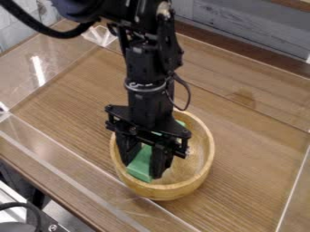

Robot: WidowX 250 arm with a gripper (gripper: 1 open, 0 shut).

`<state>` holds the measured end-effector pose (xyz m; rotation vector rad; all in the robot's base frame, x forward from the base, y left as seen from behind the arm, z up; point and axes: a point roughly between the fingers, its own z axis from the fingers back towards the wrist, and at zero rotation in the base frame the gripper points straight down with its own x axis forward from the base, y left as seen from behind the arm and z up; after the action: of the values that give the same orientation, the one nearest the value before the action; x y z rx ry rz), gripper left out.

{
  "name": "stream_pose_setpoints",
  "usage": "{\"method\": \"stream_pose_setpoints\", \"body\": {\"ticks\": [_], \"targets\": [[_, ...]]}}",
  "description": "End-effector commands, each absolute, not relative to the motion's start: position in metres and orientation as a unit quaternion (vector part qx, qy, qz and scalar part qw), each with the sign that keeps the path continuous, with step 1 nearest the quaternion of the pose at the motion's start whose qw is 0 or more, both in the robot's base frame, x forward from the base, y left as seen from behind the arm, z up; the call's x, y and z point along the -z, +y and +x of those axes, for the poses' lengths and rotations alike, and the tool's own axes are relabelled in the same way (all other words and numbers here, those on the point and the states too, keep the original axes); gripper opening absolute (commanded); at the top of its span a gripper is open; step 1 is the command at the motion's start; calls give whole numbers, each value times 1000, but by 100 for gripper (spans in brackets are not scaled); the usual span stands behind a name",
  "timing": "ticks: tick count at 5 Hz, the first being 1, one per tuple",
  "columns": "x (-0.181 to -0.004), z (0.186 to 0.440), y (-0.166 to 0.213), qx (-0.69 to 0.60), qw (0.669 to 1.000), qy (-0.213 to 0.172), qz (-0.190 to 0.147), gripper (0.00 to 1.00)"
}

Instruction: Remove the green block from inside the brown bowl and put it on the table

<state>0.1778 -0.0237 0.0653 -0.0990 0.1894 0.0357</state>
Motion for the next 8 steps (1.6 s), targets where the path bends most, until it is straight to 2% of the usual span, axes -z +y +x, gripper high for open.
{"method": "stream_pose_setpoints", "body": {"ticks": [1, 8], "targets": [[-82, 187, -21, -23, 996, 66, -55, 0], [-89, 186, -13, -31, 995, 54, -72, 0]]}}
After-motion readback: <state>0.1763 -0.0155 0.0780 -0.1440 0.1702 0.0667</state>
